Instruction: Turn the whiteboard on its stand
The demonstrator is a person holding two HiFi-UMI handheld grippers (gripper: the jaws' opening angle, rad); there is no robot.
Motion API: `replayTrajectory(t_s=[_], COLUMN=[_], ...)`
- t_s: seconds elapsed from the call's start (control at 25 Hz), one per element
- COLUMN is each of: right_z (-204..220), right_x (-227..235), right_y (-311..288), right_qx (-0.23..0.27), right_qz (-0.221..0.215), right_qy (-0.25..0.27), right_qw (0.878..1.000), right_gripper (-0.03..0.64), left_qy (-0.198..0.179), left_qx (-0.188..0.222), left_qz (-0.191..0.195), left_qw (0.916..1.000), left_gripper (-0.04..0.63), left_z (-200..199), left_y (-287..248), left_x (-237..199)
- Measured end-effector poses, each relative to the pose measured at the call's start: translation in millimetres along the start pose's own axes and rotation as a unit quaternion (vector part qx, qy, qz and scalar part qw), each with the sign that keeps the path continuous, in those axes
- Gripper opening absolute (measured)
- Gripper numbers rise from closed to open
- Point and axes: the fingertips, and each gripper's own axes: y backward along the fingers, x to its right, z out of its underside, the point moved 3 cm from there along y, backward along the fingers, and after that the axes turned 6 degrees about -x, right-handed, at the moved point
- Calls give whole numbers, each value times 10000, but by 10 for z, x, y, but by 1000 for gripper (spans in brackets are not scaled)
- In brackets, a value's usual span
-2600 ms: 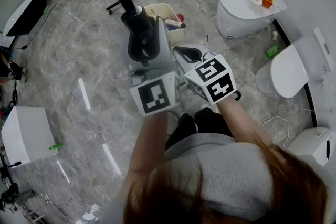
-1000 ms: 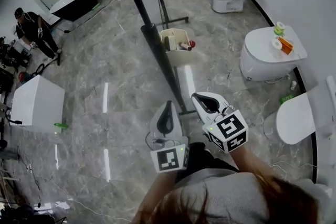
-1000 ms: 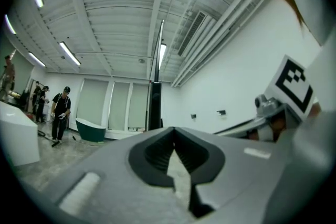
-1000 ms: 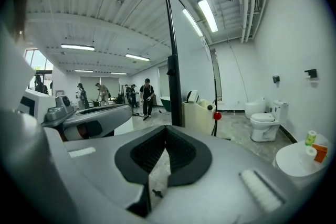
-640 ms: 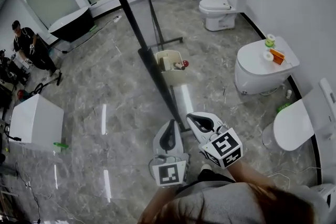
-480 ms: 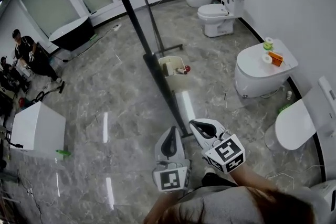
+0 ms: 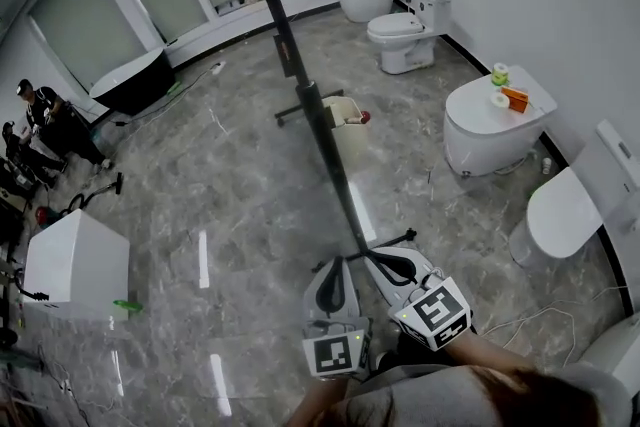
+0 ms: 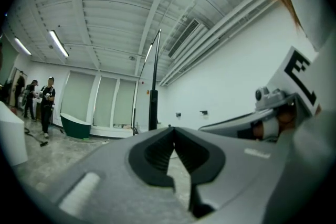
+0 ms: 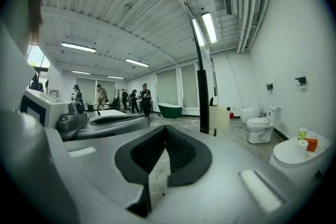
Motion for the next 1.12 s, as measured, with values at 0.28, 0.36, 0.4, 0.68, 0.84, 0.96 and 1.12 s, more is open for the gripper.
replayTrajectory(t_s=[0.28,0.36,0.4,0.68,0.84,0.96,1.12], right_z=[291,253,218,100,95,61,47], right_x=[-265,-292,-296,-288,-278,-234,-191], right_y=[159,183,197,309,322,326,336], right_qx=[-15,-5,14,75,59,82,130], right_qz=[-51,-66,-56,-126,-139,-181,-219], right_qy=[-429,-366,-292,22,207,228,230], right_qw=[9991,9993,9996,9999,9997,9995,9994], right_gripper=[3,3,3,3,3,3,3], left_qy=[25,19,25,41,-9,-22,-108], left_qx=[-252,-99,-49,-10,-15,174,17], left_qz=[315,357,339,148,29,44,-105], left_qw=[9992,9993,9994,9999,10000,9998,9999], left_gripper=[-5,-5,-5,-5,-5,-5,-5], left_z=[110,24,-8,-132,-136,-188,-196], left_y=[242,267,278,321,320,296,280], left_x=[139,171,179,290,286,321,317])
